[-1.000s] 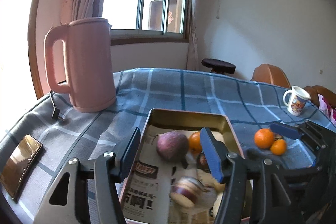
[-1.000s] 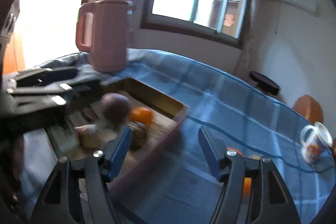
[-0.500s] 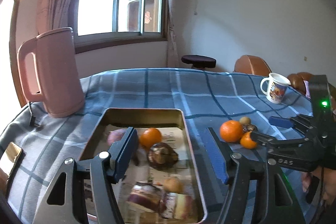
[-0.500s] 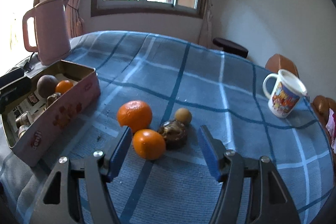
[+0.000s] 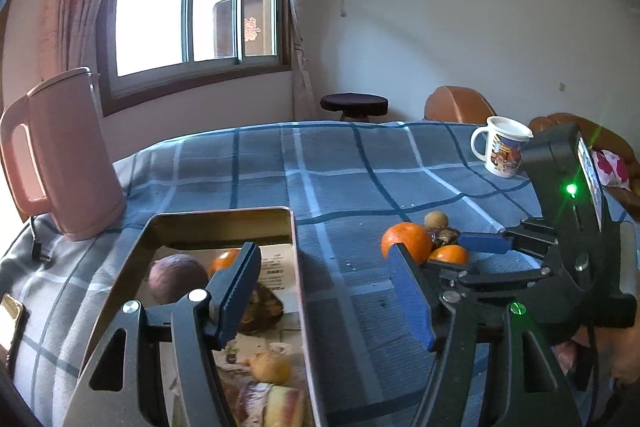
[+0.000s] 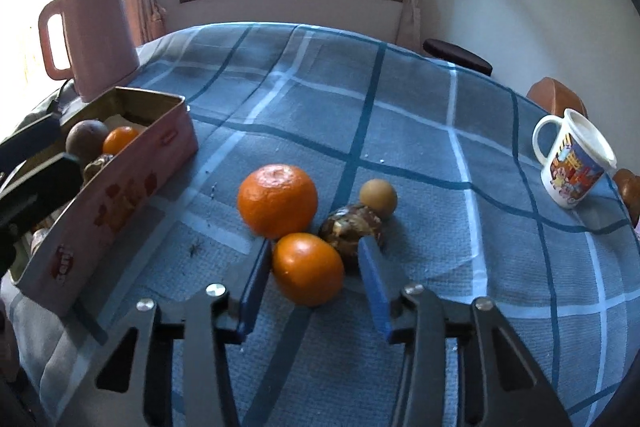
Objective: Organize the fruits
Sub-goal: 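Grasp an orange with the right tool while the left tool grasps another orange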
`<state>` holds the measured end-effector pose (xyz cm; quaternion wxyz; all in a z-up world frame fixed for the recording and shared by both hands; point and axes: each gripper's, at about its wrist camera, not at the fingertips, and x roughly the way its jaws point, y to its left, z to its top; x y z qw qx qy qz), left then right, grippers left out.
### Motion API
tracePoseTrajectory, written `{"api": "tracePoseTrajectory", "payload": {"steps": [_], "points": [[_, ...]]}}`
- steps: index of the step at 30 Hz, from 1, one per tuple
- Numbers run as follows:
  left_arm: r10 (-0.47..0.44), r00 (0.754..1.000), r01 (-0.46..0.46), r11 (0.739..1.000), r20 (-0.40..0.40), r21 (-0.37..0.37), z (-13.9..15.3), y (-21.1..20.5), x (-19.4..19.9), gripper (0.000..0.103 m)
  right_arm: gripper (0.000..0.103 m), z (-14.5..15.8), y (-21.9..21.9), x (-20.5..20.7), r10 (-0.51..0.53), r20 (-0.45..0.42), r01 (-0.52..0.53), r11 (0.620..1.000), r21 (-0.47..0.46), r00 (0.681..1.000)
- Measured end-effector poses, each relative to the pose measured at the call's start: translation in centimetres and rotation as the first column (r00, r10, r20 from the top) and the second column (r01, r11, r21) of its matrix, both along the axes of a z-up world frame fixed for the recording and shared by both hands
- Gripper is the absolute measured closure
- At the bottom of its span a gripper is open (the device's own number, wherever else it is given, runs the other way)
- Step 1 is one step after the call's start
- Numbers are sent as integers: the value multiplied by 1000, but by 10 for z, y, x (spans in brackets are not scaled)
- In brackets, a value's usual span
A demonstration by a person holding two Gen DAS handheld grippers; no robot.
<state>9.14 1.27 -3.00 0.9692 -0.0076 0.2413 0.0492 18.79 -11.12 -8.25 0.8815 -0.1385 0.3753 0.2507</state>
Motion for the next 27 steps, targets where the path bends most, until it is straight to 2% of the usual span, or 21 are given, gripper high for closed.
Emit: {"api": "tracePoseTrajectory", "payload": {"steps": [5, 6, 7, 12, 16, 22, 27], "points": [[-11, 1000, 11, 1000, -10, 5, 1, -9, 5, 36, 55, 1, -4, 1, 1, -12, -1, 1000, 20, 1000], [-12, 1000, 12, 1000, -10, 8, 2, -10, 6, 36, 57, 1, -5, 0, 2, -14, -2, 1000, 23, 1000], [-14, 1000, 14, 1000, -11, 11, 2, -11, 6, 36, 64, 1, -6, 0, 6, -16, -6, 1000, 29, 1000], [-37, 999, 38, 999, -20, 11, 5, -19, 15, 36, 65, 3, -7, -8, 23, 3, -23, 999, 25, 1000], [-57, 998, 57, 998, -36, 15, 6, -28, 25, 36, 65, 8, -20, -7, -25, 42, 23, 999, 37, 999], [-100, 987, 101, 995, -127, 2, -7, -46, 58, 36, 65, 12, -51, 9, -130, 74, 127, 991, 47, 989], [-114, 970, 112, 993, -216, -19, -23, -55, 89, 36, 65, 15, -64, 15, -157, 78, 152, 986, 70, 985]]}}
